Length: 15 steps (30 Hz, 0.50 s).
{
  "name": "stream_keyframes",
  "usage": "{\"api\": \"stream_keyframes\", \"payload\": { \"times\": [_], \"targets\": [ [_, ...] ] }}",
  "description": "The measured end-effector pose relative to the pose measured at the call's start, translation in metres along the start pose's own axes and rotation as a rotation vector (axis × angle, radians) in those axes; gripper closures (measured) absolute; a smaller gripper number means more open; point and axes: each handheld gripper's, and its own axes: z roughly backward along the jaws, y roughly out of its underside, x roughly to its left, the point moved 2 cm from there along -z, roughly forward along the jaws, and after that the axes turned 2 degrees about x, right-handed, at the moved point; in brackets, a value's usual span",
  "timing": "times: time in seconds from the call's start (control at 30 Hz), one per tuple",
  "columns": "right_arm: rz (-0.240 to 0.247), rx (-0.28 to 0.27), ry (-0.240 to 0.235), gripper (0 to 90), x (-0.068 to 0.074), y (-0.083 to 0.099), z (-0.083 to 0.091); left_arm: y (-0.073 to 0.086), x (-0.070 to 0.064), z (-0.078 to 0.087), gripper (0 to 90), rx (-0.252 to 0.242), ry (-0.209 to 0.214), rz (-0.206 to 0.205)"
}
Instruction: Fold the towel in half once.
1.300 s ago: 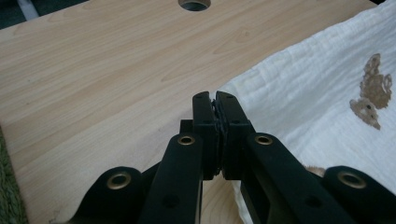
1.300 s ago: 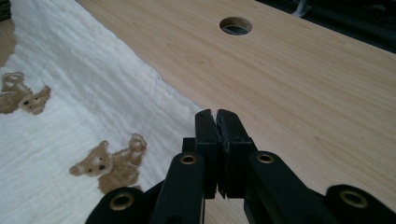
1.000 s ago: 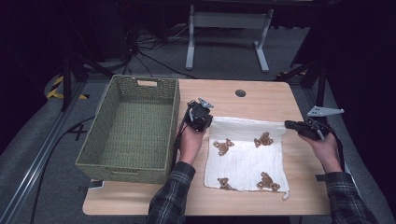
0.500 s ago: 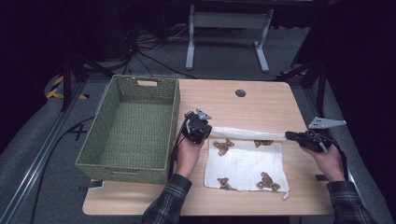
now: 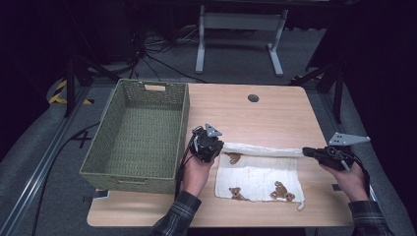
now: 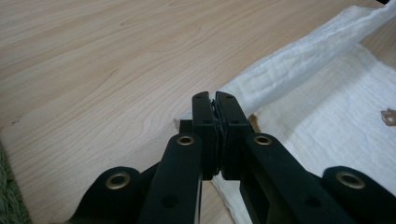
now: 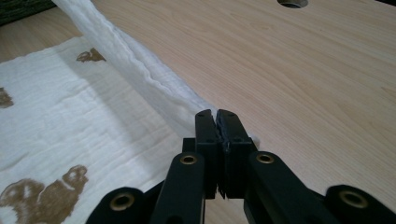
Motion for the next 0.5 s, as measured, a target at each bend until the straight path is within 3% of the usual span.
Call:
{"api": "stream_keyframes", "payload": {
  "times": [0.1,0.5],
  "targets": [
    [0.004,-0.002,-0.008,88.5,0.007,0.004,0.004,0.002,-0.006,0.004,88.0,0.002,-0.012,-0.015],
    [0.02,0.005,-0.039,88.5,0.027,0.02,0.021,0.02,-0.024,0.018,87.9,0.018,0.008,-0.041]
  ]
}}
